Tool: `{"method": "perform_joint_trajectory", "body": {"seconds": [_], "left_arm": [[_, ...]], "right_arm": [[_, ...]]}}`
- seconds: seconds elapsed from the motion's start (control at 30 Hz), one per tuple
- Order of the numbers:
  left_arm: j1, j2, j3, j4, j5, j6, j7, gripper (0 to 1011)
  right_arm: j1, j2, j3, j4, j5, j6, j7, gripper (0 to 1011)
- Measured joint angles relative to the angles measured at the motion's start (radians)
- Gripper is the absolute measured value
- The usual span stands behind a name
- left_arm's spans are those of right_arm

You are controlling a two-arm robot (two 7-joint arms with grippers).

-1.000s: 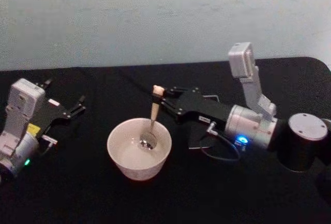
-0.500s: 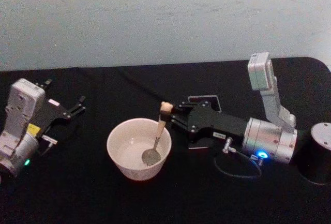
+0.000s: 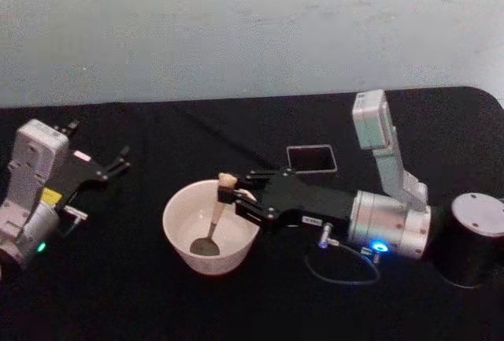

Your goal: Pick up the stirring spoon with one hand, stir inside the cup, then place it back in its original position.

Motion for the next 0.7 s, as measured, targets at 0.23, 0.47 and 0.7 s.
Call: {"method": "perform_joint_trajectory", "body": {"seconds": [0.23,0.47,0.7], "left_arm": [[0.0,0.0,0.0,0.0,0.0,0.0,0.0,1001],[0.0,0.0,0.0,0.0,0.0,0.0,0.0,1001],[0.0,0.0,0.0,0.0,0.0,0.0,0.0,1001]], "right_arm": [[0.035,-0.044,-0.024,0.041,-0.015,-0.001,-0.028,218],[0.072,-0.091,-0.031,0.108,-0.041,-0.002,-0.064,221],[0.101,-0.127,-0.021,0.163,-0.056,-0.006,-0.091,218]]}}
